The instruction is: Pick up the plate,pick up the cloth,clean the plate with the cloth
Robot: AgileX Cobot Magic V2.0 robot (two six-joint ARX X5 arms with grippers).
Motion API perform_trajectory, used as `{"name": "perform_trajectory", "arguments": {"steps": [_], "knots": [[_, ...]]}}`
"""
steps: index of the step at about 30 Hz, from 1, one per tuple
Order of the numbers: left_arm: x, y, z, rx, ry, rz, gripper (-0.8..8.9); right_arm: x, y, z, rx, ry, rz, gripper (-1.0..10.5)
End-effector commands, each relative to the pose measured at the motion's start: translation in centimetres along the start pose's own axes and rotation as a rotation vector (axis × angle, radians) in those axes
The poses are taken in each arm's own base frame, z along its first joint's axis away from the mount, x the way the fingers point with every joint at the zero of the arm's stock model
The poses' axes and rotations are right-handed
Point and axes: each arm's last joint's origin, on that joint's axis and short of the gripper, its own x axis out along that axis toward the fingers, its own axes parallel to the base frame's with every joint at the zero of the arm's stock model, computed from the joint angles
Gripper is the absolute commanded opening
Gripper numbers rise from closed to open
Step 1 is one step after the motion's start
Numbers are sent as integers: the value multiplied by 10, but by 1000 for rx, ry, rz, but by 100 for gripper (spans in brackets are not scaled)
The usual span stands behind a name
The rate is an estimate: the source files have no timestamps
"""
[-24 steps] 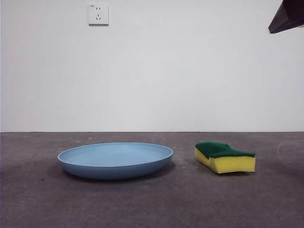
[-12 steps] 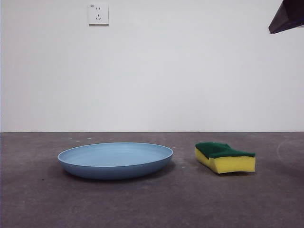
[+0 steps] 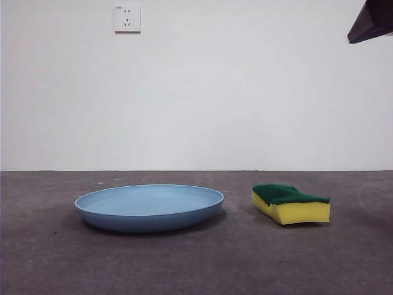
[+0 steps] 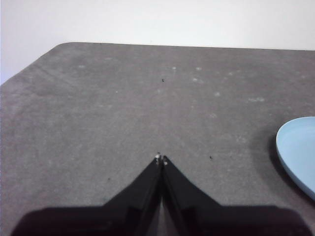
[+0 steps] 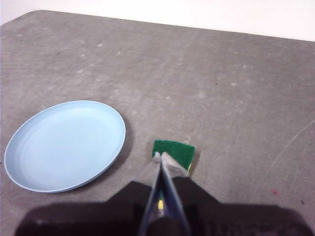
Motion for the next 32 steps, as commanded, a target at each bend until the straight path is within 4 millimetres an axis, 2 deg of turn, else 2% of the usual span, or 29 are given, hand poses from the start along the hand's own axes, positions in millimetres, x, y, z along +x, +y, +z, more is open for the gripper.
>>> {"name": "perform_trajectory", "arguments": {"steps": [1, 32], "knots": [[3, 1, -8, 13, 10, 6, -3, 1, 0, -1, 5, -5, -4, 1], [5, 0, -10, 28, 4, -17, -3, 1, 0, -1, 4, -4, -4, 1]]}}
